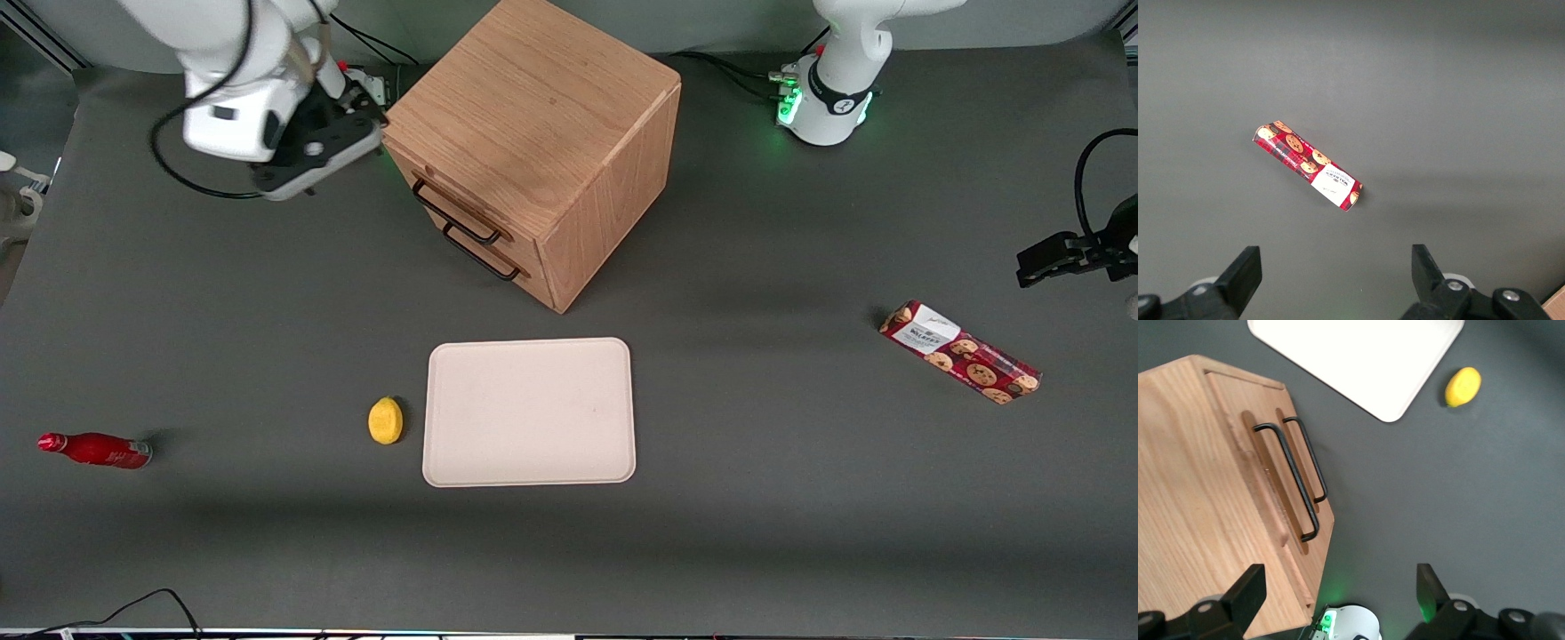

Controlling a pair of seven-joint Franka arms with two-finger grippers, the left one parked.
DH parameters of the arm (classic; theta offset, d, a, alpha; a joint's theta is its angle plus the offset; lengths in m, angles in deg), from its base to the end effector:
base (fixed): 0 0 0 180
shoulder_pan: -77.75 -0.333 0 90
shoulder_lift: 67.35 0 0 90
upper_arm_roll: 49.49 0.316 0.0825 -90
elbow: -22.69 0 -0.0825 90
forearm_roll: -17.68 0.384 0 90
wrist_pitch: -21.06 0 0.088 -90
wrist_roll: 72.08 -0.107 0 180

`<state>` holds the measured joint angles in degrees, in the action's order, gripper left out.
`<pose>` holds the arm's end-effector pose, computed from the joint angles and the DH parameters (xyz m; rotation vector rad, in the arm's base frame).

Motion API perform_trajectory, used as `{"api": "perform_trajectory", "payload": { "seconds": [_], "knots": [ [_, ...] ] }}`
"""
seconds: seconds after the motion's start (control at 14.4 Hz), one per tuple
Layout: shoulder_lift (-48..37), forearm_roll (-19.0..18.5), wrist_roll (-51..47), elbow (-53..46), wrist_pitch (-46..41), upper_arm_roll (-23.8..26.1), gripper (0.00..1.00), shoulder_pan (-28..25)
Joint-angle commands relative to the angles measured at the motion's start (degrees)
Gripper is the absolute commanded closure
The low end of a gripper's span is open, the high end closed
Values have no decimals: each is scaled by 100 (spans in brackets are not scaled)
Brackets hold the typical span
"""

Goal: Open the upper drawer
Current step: 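Move the right gripper down to the upper drawer's black handle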

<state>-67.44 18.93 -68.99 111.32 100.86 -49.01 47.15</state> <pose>0.4564 0.2782 0.6223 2.9781 0.9189 -0.2393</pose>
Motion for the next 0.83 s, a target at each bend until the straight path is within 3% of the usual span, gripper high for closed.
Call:
{"api": "perform_trajectory", "payload": {
  "seconds": [0.0, 0.35, 0.76],
  "knots": [
    [175, 251, 104, -57, -43, -83, 0, -8],
    [667, 1122, 868, 110, 44, -153, 0, 370],
    [782, 1589, 1132, 689, 668, -153, 0, 353]
  ]
}}
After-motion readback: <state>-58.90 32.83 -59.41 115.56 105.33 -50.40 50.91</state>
